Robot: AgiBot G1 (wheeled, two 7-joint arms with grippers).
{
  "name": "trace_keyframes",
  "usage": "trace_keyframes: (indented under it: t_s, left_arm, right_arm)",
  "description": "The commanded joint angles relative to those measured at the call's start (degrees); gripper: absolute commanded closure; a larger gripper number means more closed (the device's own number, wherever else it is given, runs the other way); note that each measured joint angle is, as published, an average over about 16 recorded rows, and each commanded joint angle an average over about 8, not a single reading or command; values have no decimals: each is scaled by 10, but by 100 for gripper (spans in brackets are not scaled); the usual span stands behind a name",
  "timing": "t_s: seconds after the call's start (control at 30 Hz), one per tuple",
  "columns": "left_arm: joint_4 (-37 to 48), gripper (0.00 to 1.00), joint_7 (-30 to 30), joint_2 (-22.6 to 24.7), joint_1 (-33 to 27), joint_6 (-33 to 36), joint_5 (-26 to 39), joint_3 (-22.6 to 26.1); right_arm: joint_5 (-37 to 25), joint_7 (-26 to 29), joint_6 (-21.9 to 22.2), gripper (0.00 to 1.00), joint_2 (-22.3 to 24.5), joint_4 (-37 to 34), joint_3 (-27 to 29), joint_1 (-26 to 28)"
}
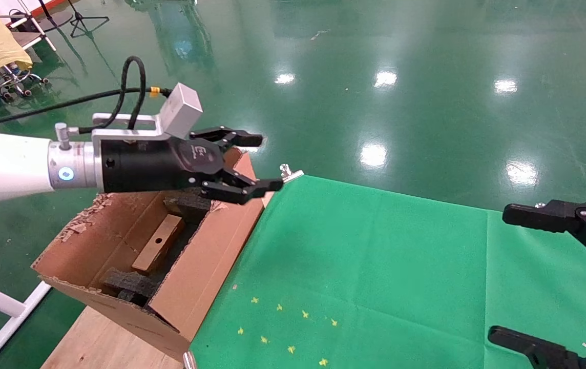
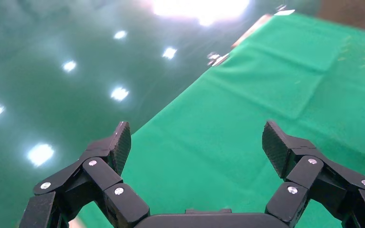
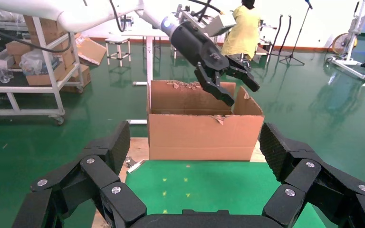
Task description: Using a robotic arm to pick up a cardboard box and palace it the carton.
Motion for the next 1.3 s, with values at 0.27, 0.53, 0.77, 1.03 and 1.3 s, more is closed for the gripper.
trace_keyframes:
  t_s: [0.27, 0.53, 0.77, 1.03, 1.3]
  left_arm:
    - [-95, 0, 11, -11, 73, 20, -102, -28]
    - [-180, 0, 22, -20, 139, 37, -193, -52]
    - [-246, 0, 30, -27, 190, 51, -263, -72]
    - [-264, 0, 32, -30, 205, 56, -285, -78]
    - [-255, 0, 31, -29, 197, 54, -274, -75]
  right_arm:
    - [0, 0, 0, 0, 0, 0, 0, 0]
    - [0, 0, 0, 0, 0, 0, -1, 0]
    - [0, 0, 0, 0, 0, 0, -1, 0]
    - [1, 0, 1, 0, 0, 0, -1, 0]
    - [1, 0, 1, 0, 0, 0, -1, 0]
